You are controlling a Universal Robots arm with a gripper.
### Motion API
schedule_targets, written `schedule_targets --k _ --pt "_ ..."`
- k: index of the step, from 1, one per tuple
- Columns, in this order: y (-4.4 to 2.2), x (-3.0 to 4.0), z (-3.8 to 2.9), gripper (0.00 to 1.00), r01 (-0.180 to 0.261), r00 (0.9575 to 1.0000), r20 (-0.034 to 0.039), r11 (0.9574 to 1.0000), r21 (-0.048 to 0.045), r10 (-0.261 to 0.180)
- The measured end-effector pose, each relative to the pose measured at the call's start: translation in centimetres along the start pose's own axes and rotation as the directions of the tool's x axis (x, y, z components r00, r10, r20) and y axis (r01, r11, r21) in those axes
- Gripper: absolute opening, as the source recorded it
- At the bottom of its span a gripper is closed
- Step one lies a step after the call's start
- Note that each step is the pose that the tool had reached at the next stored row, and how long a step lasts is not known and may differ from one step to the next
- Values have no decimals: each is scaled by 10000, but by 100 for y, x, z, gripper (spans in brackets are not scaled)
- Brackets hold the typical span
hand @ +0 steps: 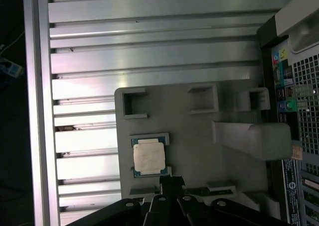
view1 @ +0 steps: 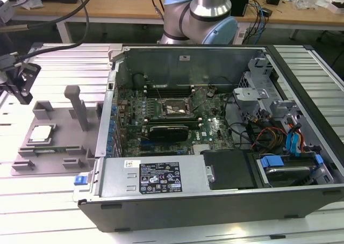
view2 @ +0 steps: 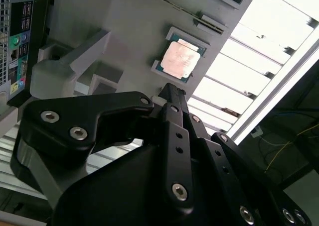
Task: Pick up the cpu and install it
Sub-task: 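Pick up the cpu and move it towards the insertion slot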
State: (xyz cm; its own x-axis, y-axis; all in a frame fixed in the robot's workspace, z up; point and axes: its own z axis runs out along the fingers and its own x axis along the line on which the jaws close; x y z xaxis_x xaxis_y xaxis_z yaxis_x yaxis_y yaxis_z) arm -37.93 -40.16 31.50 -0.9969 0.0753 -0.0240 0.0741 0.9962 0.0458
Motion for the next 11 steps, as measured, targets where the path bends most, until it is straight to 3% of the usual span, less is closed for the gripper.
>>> schedule_targets --k 11 --pt "-4 20 67 11 0 10000 2 10000 -1 0"
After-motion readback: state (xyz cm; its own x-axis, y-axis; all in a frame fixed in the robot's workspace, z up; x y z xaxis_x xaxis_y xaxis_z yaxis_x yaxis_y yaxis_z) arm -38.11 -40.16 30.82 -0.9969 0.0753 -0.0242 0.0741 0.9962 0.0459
